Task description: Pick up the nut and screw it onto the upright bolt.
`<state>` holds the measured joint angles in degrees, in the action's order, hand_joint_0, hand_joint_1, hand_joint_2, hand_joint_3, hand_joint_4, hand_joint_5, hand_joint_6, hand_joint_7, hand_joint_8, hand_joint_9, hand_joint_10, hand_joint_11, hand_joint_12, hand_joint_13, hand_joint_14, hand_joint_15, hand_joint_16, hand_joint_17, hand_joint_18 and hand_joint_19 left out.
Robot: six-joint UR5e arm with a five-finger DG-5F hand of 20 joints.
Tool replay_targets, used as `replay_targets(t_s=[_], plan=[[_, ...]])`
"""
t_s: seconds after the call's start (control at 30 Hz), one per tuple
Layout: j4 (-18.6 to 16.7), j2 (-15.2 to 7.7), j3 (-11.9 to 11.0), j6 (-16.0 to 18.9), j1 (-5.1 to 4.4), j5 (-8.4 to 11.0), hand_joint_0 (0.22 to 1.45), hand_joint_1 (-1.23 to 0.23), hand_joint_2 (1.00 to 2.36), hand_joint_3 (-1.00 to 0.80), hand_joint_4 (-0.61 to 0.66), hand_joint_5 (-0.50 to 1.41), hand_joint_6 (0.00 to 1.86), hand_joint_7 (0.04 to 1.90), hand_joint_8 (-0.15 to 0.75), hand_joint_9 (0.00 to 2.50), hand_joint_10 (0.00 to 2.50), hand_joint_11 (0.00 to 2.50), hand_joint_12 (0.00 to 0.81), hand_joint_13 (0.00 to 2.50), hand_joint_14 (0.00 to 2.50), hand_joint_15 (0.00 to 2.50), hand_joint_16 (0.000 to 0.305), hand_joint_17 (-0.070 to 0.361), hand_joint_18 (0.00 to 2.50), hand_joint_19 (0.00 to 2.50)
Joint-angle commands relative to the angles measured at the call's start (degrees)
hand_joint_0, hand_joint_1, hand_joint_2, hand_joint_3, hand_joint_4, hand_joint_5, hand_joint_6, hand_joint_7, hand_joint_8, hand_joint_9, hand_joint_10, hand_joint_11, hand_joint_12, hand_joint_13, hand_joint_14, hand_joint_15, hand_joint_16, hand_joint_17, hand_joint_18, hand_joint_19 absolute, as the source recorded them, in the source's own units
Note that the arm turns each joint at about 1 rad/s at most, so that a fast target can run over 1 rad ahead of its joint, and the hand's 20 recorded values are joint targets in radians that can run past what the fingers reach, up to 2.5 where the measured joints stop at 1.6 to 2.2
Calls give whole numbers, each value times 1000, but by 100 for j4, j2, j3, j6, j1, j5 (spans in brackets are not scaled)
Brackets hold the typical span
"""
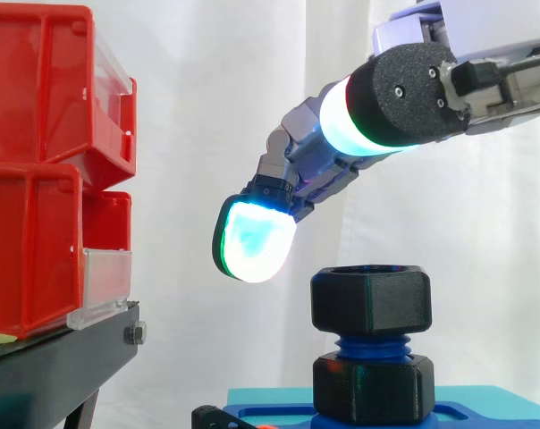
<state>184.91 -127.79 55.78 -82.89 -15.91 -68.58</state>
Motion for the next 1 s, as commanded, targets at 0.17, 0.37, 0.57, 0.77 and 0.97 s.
replay_targets(t_s=[0.17,0.37,0.57,0.77,0.97], plan=[[248,-1,3,45,-9,-173,466,-128,1000,-500,149,-151,502,772,213,315,0,0,333,321,0,0,38,85,0,0],[371,-1,3,107,-9,-173,471,-131,1000,-500,185,-136,503,873,219,322,0,0,331,331,0,0,37,84,0,0],[379,-1,3,115,35,-182,478,-138,1000,-500,215,-123,503,994,225,333,0,0,327,345,0,0,36,81,0,0],[423,-1,-15,107,105,-340,484,-144,1000,-500,195,-105,502,1131,230,350,0,0,323,359,0,0,34,77,0,0],[678,-1,-155,89,219,-481,490,-155,1000,-500,174,-78,548,1272,241,400,0,0,308,404,0,0,31,70,0,0]])
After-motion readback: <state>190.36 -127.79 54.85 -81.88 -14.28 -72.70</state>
